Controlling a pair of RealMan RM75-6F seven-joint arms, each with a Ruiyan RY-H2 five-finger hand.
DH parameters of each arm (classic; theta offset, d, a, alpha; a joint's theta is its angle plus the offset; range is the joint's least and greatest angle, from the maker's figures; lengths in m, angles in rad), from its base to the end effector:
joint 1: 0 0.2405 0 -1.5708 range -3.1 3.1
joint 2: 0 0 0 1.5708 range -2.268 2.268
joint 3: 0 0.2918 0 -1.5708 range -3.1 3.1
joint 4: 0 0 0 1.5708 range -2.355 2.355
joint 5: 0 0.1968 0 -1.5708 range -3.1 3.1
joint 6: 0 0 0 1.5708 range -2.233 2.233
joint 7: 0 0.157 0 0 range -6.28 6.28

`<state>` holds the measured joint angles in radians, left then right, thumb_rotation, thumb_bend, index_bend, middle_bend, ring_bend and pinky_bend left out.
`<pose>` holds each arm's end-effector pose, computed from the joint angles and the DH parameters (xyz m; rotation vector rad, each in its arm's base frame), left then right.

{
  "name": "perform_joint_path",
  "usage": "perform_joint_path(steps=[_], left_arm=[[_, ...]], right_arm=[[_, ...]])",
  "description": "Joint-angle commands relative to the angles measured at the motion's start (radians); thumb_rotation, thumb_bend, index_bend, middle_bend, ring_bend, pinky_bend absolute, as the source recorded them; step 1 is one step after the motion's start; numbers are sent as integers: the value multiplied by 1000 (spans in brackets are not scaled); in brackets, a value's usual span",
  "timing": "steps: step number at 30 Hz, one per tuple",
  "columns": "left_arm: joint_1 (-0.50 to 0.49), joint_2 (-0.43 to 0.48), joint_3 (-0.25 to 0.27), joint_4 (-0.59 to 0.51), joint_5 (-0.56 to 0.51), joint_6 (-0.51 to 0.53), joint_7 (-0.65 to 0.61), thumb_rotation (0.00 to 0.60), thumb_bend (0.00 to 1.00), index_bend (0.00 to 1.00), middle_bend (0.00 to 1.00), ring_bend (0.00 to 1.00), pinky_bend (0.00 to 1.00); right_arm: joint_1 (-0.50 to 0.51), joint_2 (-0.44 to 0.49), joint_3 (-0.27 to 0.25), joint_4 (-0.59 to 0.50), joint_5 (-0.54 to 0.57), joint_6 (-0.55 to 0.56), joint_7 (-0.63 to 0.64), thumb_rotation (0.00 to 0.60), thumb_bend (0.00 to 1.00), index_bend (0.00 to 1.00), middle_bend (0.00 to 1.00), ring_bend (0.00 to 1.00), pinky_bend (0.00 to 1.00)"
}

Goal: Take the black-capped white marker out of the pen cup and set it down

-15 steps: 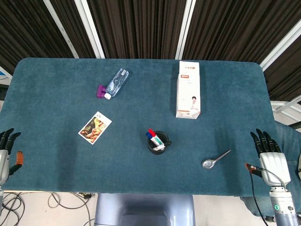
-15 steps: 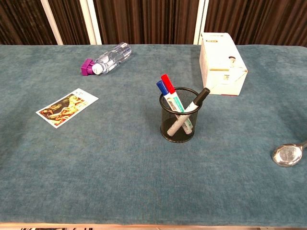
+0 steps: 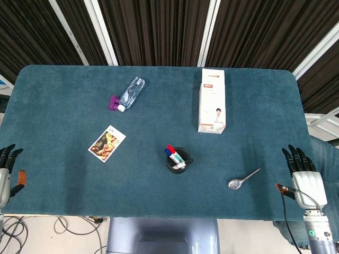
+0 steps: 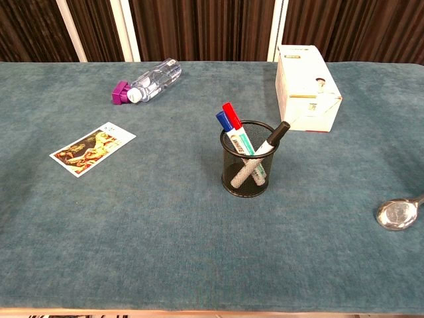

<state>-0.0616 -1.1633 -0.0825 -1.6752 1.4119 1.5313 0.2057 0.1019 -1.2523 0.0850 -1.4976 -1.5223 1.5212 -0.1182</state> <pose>-0.3357 0.1923 0.1822 -1.2940 -0.8356 -0.8091 -0.3384 -0.2088 0.1590 1.3922 -0.7610 0.8960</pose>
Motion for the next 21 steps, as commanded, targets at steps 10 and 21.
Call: perform_joint_path(steps=[10,21], left_arm=[[1,1,1,-3,-1,-1,-1,600,531,175,93,90,120],[1,1,4,-11,-5,-8,-1,600,531,175,93,90,117]], right_arm=[[2,6,-2,-5,6,-13,25,600,217,0,0,0,185],[112,149,-28,-68,-12,-250,498,600,137,0,0,0,185]])
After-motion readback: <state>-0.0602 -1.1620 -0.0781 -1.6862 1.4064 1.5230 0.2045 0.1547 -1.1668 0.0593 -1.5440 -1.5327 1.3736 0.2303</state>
